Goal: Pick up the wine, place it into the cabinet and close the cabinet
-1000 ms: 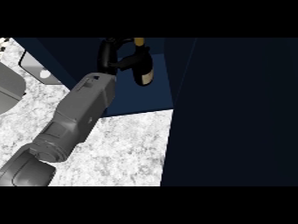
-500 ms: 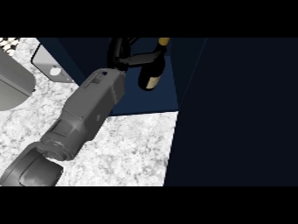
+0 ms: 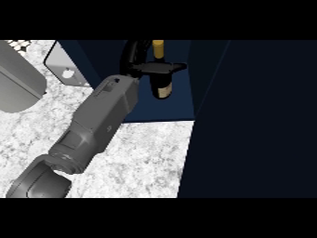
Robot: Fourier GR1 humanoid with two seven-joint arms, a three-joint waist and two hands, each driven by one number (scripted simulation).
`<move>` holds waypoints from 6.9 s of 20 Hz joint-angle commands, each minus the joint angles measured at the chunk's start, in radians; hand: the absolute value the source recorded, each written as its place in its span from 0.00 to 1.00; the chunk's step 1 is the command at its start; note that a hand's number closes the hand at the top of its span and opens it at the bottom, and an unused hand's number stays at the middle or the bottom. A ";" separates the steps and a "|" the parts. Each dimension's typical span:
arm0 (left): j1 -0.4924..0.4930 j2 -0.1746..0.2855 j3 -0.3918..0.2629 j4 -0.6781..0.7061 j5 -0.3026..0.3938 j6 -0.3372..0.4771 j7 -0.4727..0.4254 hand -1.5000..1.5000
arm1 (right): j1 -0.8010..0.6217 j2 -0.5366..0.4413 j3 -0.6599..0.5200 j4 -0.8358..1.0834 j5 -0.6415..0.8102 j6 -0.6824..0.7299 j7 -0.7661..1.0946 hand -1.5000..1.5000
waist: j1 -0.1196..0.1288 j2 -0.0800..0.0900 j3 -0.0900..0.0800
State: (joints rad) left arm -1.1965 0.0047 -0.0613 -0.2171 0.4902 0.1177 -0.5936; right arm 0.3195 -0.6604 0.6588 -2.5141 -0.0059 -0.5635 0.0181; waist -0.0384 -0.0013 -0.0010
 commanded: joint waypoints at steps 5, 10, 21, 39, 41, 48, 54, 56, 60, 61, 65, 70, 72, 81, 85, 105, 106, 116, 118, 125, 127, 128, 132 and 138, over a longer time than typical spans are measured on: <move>0.114 -0.005 -0.064 -0.133 0.079 -0.062 0.010 0.00 | 0.068 -0.014 0.016 -0.177 -0.011 -0.024 0.055 0.00 | -0.002 -0.008 0.000; 0.251 -0.005 -0.157 -0.255 0.116 -0.106 0.032 0.00 | 0.068 -0.029 -0.007 -0.178 -0.051 -0.013 0.056 0.00 | 0.016 -0.012 0.000; 0.572 -0.004 -0.325 -0.665 0.122 -0.007 0.119 0.00 | 0.089 -0.068 -0.017 -0.221 -0.015 -0.041 0.076 0.00 | 0.049 -0.015 0.000; 1.078 0.158 -0.387 -1.201 0.126 -0.053 0.159 0.00 | 0.079 -0.155 -0.022 -0.201 -0.033 0.031 0.050 0.00 | 0.035 -0.004 0.001; 1.100 0.205 -0.351 -1.200 0.149 -0.096 0.155 0.00 | 0.049 -0.153 -0.001 -0.212 -0.034 0.036 0.097 0.00 | 0.038 -0.002 -0.001; 1.206 0.311 -0.288 -1.271 0.157 -0.167 0.097 0.00 | 0.031 -0.219 0.116 -0.155 -0.082 0.214 0.035 1.00 | 0.053 -0.002 -0.001; 1.222 0.404 -0.177 -1.322 0.223 -0.200 0.147 0.00 | 0.021 -0.240 0.179 -0.224 -0.057 0.274 0.039 1.00 | 0.041 -0.004 -0.001; 1.241 0.411 -0.175 -1.327 0.216 -0.216 0.132 0.00 | -0.008 -0.191 0.228 -0.213 -0.012 0.261 0.050 1.00 | 0.042 -0.005 -0.002; 1.231 0.470 -0.092 -1.290 0.273 -0.277 0.149 0.00 | -0.043 -0.191 0.170 -0.236 -0.056 0.265 0.080 1.00 | 0.039 -0.001 -0.002; 1.248 0.481 -0.073 -1.290 0.286 -0.289 0.144 0.00 | -0.035 -0.172 0.223 -0.197 -0.007 0.270 0.042 1.00 | 0.037 -0.004 -0.001; 1.276 0.522 -0.035 -1.303 0.309 -0.345 0.139 0.00 | -0.097 -0.150 0.191 -0.204 -0.054 0.279 0.119 1.00 | 0.053 -0.001 -0.002; 1.251 0.567 -0.008 -1.286 0.339 -0.395 0.176 0.00 | -0.168 -0.069 0.234 -0.166 -0.044 0.275 0.172 1.00 | 0.060 0.002 -0.005; 1.285 0.542 -0.029 -1.306 0.327 -0.393 0.164 0.00 | -0.220 -0.029 0.197 -0.111 -0.075 0.281 0.166 1.00 | 0.078 0.005 -0.004; 1.255 0.593 0.028 -1.275 0.362 -0.434 0.188 0.00 | -0.371 0.090 0.162 -0.051 -0.132 0.316 0.274 1.00 | 0.099 0.011 -0.007; 1.247 0.586 0.017 -1.279 0.369 -0.445 0.201 0.00 | -0.489 0.219 0.178 0.087 -0.120 0.304 0.314 1.00 | 0.117 0.011 -0.007; 1.246 0.591 0.115 -1.216 0.386 -0.494 0.241 0.00 | -1.360 0.659 -0.117 0.937 -0.306 0.167 0.462 1.00 | 0.065 0.004 0.000; 1.296 0.611 0.140 -1.228 0.382 -0.537 0.226 0.00 | -1.343 0.660 -0.108 0.940 -0.294 0.163 0.449 1.00 | 0.063 0.002 0.000; 1.212 0.575 0.190 -1.137 0.389 -0.550 0.276 0.00 | -1.231 0.652 -0.264 1.067 -0.360 0.304 0.348 1.00 | 0.043 0.002 0.001; 1.248 0.568 0.200 -1.167 0.351 -0.564 0.254 0.00 | -1.286 0.654 -0.307 1.152 -0.344 0.338 0.339 1.00 | 0.048 0.002 0.001; 1.250 0.537 0.193 -1.196 0.347 -0.560 0.292 0.00 | -1.257 0.628 -0.335 1.319 -0.308 0.443 0.189 1.00 | 0.052 0.003 0.001; 1.219 0.569 0.218 -1.124 0.346 -0.619 0.276 0.00 | -1.299 0.597 -0.387 1.353 -0.329 0.470 0.194 1.00 | 0.050 0.005 0.001; 1.243 0.543 0.213 -1.173 0.356 -0.591 0.279 0.00 | -1.255 0.620 -0.361 1.355 -0.302 0.452 0.151 1.00 | 0.054 0.004 0.001; 1.186 0.549 0.204 -1.154 0.354 -0.583 0.308 0.00 | -1.345 0.603 -0.401 1.427 -0.296 0.466 0.153 1.00 | 0.056 0.006 0.001; 1.205 0.534 0.195 -1.151 0.324 -0.606 0.281 0.00 | -1.334 0.554 -0.439 1.465 -0.315 0.528 0.106 1.00 | 0.058 0.010 0.000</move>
State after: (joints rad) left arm 0.0122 0.5444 0.1386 -1.3713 0.8178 -0.4786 -0.3155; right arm -0.9818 -0.0237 0.3291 -1.1776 -0.3375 0.0056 0.1223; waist 0.0334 -0.0317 -0.0142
